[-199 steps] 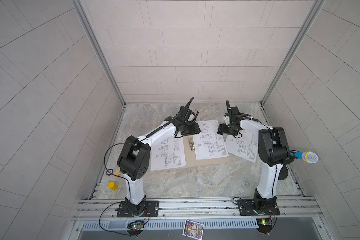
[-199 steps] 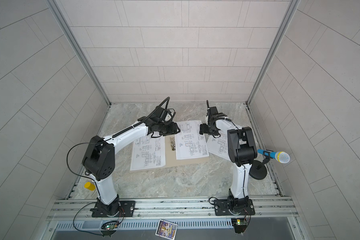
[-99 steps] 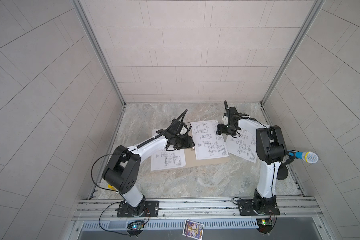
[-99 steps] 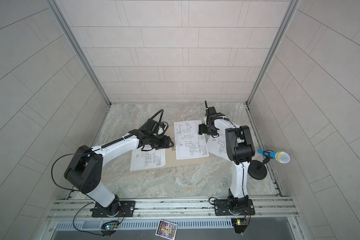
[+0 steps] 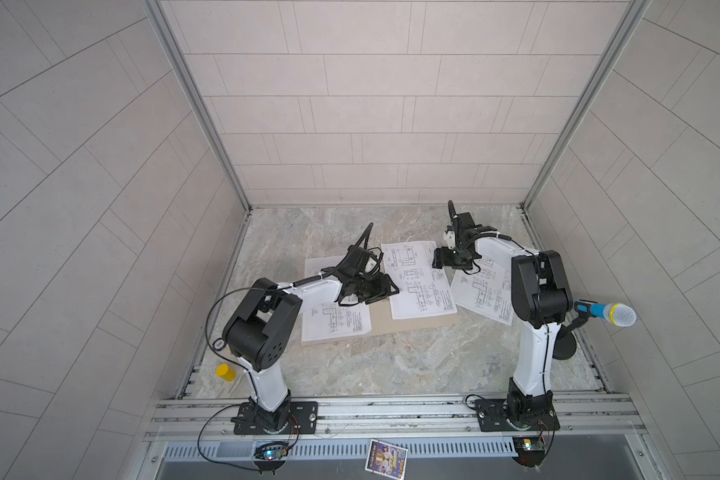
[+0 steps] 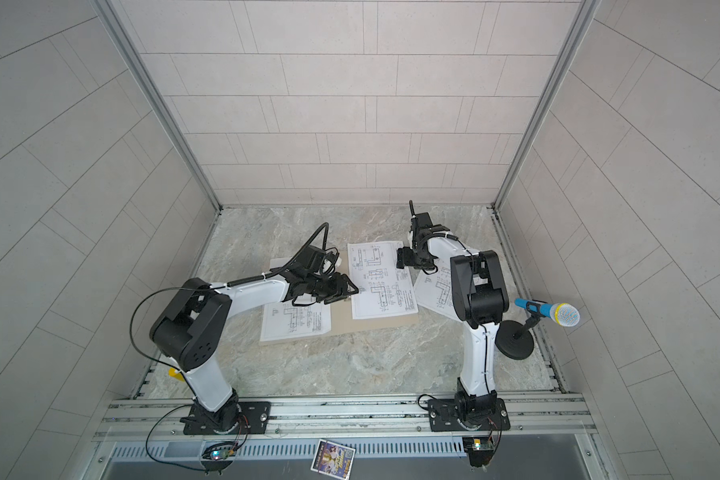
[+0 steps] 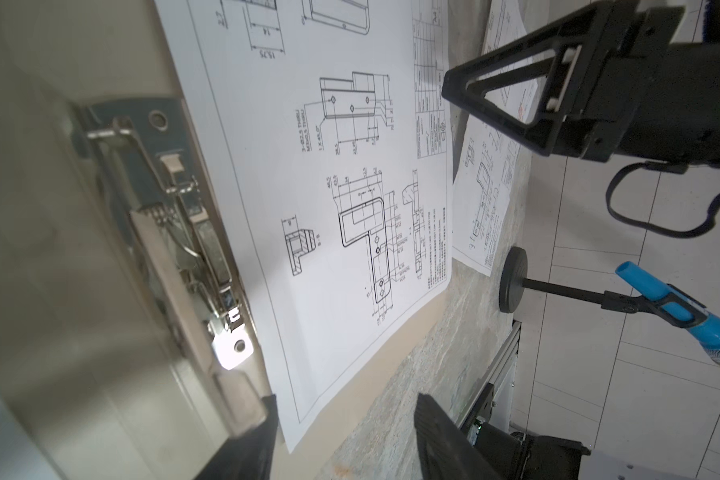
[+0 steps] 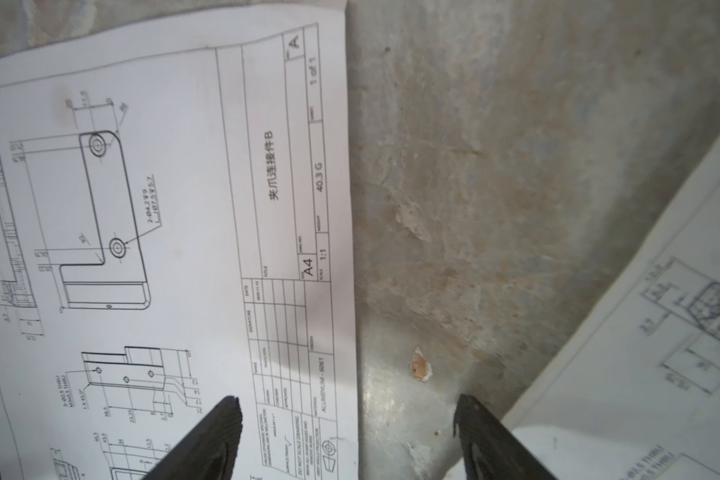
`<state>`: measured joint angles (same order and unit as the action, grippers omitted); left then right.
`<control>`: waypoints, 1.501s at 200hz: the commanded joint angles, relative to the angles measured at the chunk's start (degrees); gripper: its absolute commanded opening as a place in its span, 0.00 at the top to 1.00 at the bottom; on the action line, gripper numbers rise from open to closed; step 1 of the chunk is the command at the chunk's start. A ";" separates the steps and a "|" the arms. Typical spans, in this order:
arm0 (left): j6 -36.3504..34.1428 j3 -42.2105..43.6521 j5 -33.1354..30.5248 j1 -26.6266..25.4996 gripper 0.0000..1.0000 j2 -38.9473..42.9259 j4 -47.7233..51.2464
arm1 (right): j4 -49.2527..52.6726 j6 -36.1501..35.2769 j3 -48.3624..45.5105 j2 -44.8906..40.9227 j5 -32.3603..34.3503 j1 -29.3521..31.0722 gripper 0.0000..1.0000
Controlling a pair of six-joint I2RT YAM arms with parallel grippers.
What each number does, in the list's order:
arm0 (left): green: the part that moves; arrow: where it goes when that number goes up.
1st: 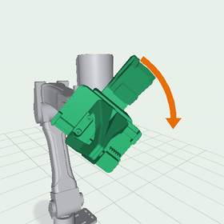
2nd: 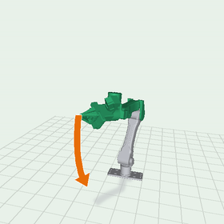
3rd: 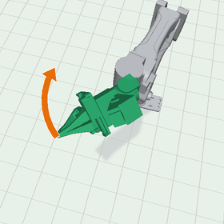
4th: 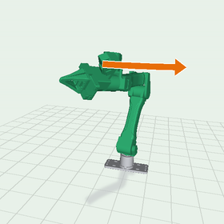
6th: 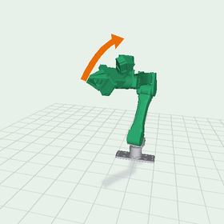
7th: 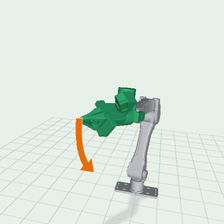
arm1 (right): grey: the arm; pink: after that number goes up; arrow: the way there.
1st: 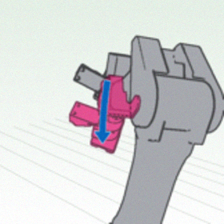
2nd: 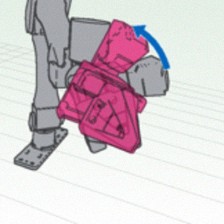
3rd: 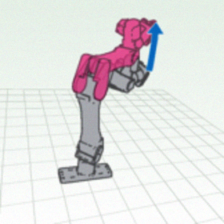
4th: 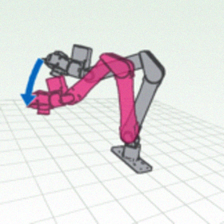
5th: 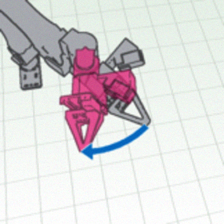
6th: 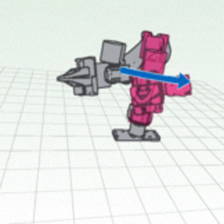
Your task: Put the files into the folder
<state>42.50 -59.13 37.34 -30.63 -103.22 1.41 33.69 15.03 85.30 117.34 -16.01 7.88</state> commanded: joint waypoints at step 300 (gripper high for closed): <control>-2.73 -12.59 -0.26 7.18 0.41 -7.44 3.34 | 1.71 -2.72 3.56 3.90 -7.68 2.49 0.20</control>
<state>40.51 -72.01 37.10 -23.90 -112.92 4.49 34.81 13.52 88.18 119.63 -21.15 9.50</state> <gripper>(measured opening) 0.592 0.805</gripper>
